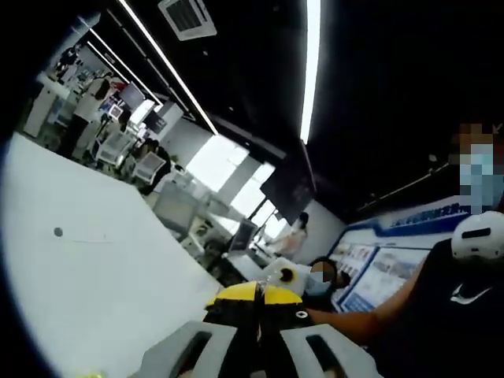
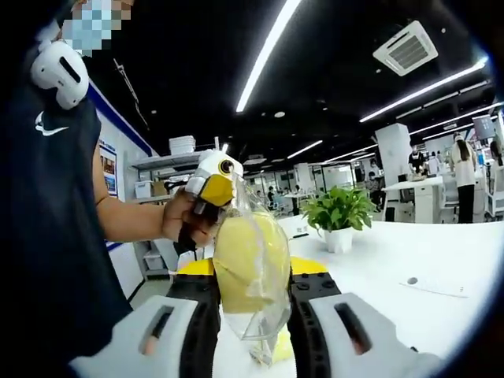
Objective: Compare the silicone blocks by pressing each to a similar depth, holding the contact briefly, and releasing to observe deformation and rebound differences across the visible hardness samples.
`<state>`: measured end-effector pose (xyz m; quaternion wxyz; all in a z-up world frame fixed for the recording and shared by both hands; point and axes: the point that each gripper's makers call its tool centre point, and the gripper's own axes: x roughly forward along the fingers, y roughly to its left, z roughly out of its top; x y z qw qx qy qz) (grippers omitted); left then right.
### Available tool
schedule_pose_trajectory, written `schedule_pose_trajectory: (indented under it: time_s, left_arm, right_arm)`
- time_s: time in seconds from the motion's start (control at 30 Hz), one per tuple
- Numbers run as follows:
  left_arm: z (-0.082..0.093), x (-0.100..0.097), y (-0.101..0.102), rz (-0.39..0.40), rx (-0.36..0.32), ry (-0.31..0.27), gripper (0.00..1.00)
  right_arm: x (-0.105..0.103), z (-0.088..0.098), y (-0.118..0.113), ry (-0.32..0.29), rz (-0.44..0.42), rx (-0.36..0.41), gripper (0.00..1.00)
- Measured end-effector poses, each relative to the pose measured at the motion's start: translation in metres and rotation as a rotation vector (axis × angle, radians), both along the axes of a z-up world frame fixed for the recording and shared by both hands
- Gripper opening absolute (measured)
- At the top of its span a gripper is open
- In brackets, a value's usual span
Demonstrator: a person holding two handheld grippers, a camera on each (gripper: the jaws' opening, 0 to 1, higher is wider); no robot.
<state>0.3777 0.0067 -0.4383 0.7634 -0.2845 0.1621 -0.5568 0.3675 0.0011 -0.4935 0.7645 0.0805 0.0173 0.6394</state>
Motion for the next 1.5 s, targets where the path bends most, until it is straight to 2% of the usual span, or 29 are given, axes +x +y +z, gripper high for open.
schedule_pose_trajectory:
  time_s: [0.13,0.27,0.5,0.67,0.77,0.9,1.03,1.1,1.17,1.2,1.3,1.5]
  left_arm:
    - [0.0,-0.001,0.0,0.006,0.008,-0.007,0.0]
    - [-0.003,-0.001,0.002,0.013,0.017,-0.007,0.0]
    - [-0.007,0.001,0.004,0.032,0.047,-0.029,0.0]
    - [-0.009,-0.001,0.008,0.038,0.057,-0.037,0.0]
    - [-0.01,0.0,0.009,0.056,0.098,-0.121,0.0]
    - [-0.007,-0.003,0.008,0.059,0.07,-0.11,0.0]
    - [-0.007,-0.002,0.006,0.072,0.093,-0.137,0.0]
    - [-0.007,-0.002,0.005,0.073,0.102,-0.133,0.0]
    - [-0.007,-0.001,0.006,0.066,0.099,-0.097,0.0]
    - [-0.008,-0.001,0.006,0.067,0.099,-0.096,0.0]
    - [-0.008,-0.002,0.006,0.064,0.105,-0.108,0.0]
    - [-0.009,-0.004,0.005,0.051,0.081,-0.061,0.0]
  right_arm:
    - [-0.002,0.0,0.0,0.006,-0.013,-0.01,0.23]
    - [-0.005,-0.003,0.001,0.042,0.002,-0.026,0.2]
    - [-0.005,-0.007,0.004,0.07,0.01,-0.053,0.16]
    - [-0.006,-0.008,0.006,0.072,0.017,-0.068,0.15]
    - [-0.005,-0.01,0.006,0.081,0.011,-0.079,0.15]
    - [-0.006,-0.006,0.005,0.109,0.017,-0.083,0.14]
    - [-0.007,-0.007,0.004,0.129,0.023,-0.097,0.12]
    - [-0.007,-0.007,0.004,0.141,0.024,-0.099,0.12]
    - [-0.008,-0.007,0.004,0.169,0.025,-0.086,0.11]
    - [-0.009,-0.006,0.004,0.18,0.027,-0.087,0.11]
    - [-0.01,-0.006,0.004,0.18,0.024,-0.107,0.1]
    - [-0.012,-0.006,0.003,0.195,0.04,-0.121,0.08]
